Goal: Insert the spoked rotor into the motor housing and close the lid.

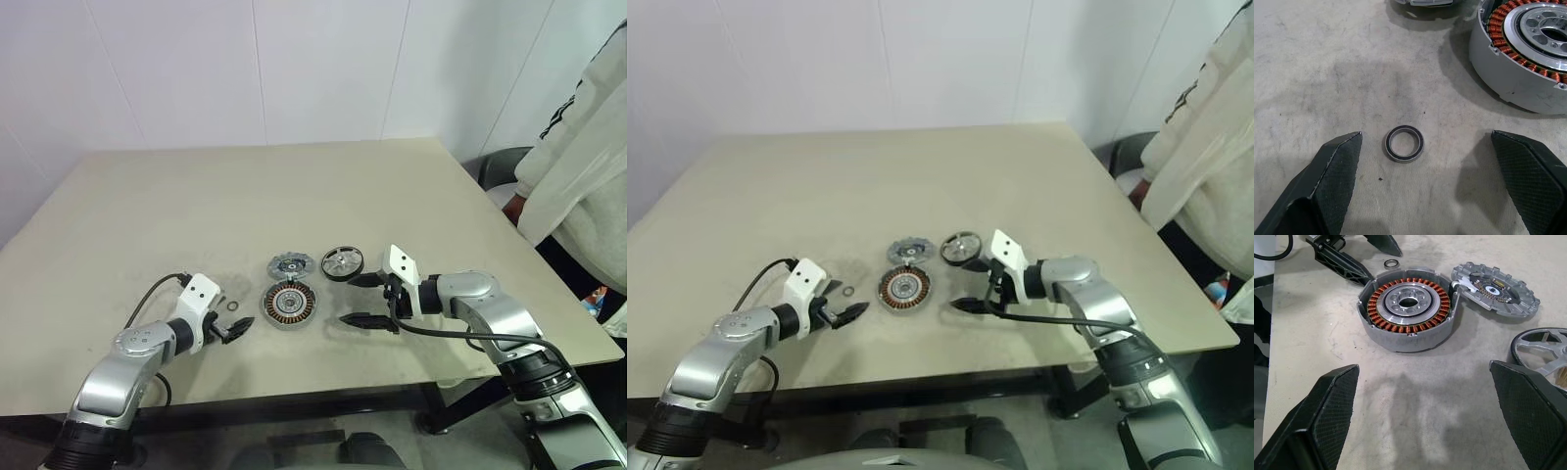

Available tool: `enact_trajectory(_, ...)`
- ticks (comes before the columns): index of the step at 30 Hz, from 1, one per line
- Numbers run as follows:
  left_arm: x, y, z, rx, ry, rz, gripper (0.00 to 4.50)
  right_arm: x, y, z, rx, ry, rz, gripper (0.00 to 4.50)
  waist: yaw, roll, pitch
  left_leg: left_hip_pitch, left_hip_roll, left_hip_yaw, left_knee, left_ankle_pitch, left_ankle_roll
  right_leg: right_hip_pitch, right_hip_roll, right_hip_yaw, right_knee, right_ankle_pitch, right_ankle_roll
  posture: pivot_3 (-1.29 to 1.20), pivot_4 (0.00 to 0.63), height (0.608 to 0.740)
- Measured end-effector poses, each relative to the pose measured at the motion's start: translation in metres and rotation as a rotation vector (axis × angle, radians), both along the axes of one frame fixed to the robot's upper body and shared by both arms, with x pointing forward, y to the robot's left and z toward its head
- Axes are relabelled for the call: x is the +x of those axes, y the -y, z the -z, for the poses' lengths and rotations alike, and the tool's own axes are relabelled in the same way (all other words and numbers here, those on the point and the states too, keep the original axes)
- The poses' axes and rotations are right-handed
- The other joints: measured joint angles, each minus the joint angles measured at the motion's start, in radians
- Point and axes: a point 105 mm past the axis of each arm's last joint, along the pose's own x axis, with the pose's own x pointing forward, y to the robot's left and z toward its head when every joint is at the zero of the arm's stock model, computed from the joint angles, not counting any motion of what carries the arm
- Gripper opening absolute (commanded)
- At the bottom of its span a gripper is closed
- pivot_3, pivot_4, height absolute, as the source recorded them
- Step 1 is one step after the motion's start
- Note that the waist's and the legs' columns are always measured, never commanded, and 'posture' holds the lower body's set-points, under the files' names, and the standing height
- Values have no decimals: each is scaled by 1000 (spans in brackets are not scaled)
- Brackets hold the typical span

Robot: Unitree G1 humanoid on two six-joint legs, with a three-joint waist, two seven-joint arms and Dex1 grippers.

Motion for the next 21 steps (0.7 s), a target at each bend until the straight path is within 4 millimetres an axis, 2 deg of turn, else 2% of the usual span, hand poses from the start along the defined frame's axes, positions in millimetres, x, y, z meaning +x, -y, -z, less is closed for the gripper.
enact_trajectory(4, 1, 0, 1, -4, -4, -3, 3667, 0, 0, -1, 0, 2, 0, 4500, 0, 0, 0, 2, 0, 0, 0, 0, 0, 2, 0, 0, 0, 0, 0, 0, 0, 740)
enact_trajectory(9, 2, -3, 2, -10, -11, -17, 2008, 1, 0, 0, 0, 1, 0, 4500, 0, 0, 0, 6, 0, 0, 0, 0, 0, 6, 0, 0, 0, 0, 0, 0, 0, 740)
enact_trajectory(12, 1, -4, 3, -10, -22, -22, 983, 1, 0, 0, 0, 1, 1, 4500, 0, 0, 0, 14, 0, 0, -1, 0, 0, 14, 0, 0, -2, 0, 0, 0, 0, 740)
enact_trajectory(13, 1, -4, 3, -10, -25, -24, 758, 1, 0, -1, 0, 2, 1, 4500, -1, 0, 0, 15, 0, 0, -1, 0, 0, 16, 0, 0, -2, 0, 0, 0, 0, 740)
enact_trajectory(21, -3, -8, 2, -13, -31, -30, 760, 2, 1, 0, 0, -2, 5, 4500, -9, 0, 0, 15, 1, 0, -1, 0, 0, 16, 1, 0, -3, 0, 0, 0, 0, 740)
